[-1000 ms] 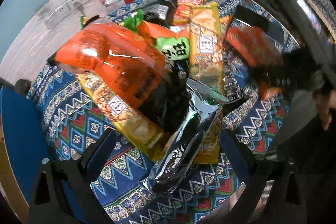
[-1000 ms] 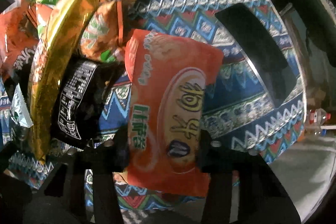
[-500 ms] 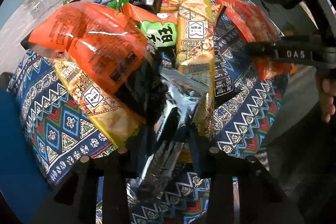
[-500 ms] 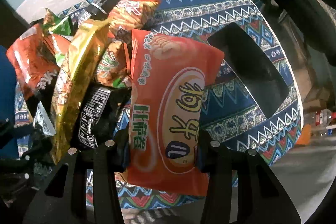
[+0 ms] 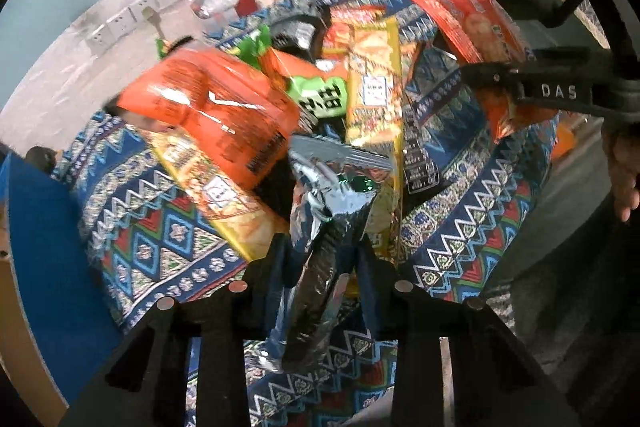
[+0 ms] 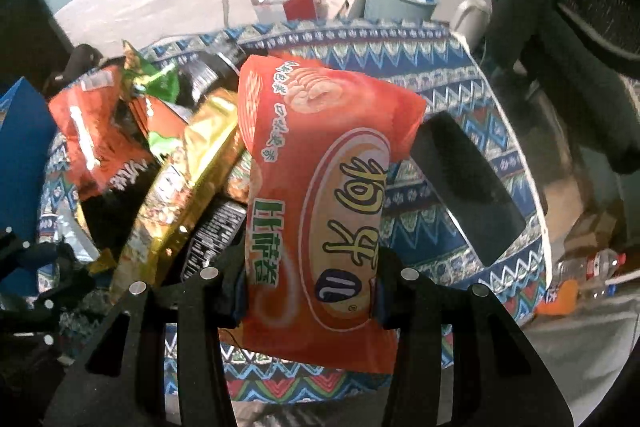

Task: Organize snacks
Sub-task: 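Lift both held snacks and carry them over the cardboard box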

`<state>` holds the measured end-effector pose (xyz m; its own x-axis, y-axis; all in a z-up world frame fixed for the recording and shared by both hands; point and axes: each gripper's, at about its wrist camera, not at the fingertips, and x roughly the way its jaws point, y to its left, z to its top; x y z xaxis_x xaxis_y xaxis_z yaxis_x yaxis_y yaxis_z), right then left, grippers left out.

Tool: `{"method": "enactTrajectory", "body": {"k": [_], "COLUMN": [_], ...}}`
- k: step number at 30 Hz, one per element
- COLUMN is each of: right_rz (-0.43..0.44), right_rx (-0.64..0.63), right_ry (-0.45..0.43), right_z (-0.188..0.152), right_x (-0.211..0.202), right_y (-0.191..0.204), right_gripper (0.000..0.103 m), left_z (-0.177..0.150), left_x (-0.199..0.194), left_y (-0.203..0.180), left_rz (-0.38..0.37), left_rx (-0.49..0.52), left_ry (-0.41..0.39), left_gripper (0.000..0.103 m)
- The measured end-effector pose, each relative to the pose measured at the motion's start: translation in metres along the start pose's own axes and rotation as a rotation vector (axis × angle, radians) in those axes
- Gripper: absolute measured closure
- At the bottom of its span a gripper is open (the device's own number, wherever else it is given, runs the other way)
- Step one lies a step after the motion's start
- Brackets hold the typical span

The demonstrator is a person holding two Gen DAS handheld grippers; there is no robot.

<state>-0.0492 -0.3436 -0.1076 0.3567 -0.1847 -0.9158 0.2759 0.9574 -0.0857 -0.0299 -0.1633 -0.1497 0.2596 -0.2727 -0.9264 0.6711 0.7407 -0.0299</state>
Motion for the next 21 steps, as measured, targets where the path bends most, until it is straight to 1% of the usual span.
{"method": "enactTrajectory", "body": {"k": [6,16,21], "right_rz": [0.014,0.056,0.073], "right_rx": [-0.034,-0.092,-0.126], "right_ry": [-0.054,-0.127,-0.164], "right_z": [0.006,0.018,0.025], "right_x": [-0.012,-0.030,-0.041], "right_y": [0.013,0.039,0.056], "right_gripper": [0.058,0.058,0.058], "left_z": [0.005,0.008,0.011], "left_x": [-0.018,-0.043,-0.061], "left_y": [0.009,0.025,0.037], "left_rz": [0.036,0.066,0.101], "left_rx": [-0.024,-0.073,-0.103], "left_ry": [-0.056,-0.119,-0.157], "left_gripper": [0.072,0.072,0.072]}}
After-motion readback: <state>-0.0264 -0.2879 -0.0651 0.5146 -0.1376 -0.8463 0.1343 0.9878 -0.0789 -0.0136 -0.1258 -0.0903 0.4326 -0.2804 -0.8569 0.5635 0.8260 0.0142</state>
